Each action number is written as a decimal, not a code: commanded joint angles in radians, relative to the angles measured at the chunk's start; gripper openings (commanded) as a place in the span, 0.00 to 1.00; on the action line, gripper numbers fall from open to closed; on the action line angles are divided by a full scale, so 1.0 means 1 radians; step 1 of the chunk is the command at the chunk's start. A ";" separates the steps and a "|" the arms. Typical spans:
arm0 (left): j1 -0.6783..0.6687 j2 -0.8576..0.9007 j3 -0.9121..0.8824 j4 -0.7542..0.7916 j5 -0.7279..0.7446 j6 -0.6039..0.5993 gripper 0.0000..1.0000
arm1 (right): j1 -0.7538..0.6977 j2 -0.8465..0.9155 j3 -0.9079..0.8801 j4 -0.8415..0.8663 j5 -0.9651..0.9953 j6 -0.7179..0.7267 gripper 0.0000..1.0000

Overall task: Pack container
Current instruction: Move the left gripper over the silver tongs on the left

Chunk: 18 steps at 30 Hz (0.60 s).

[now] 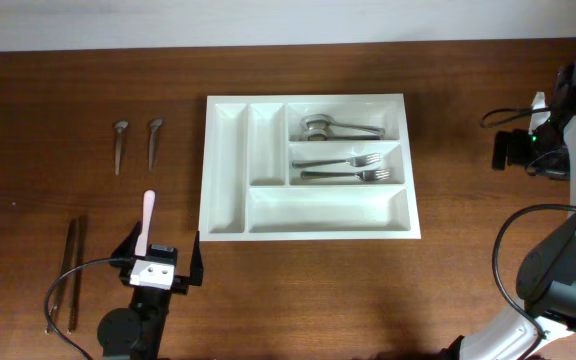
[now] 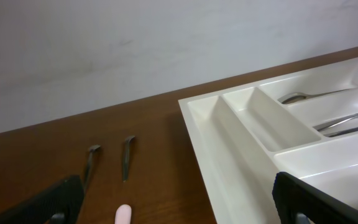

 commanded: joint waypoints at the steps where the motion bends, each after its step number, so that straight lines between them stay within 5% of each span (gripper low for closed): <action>1: 0.006 -0.010 -0.005 0.008 0.011 -0.011 0.99 | 0.005 -0.008 -0.002 0.002 0.009 0.000 0.99; 8: 0.007 -0.006 0.092 -0.043 0.028 -0.009 0.99 | 0.005 -0.008 -0.002 0.002 0.009 0.000 0.99; 18: 0.007 0.326 0.680 -0.657 -0.258 0.070 0.99 | 0.005 -0.008 -0.002 0.002 0.009 0.000 0.99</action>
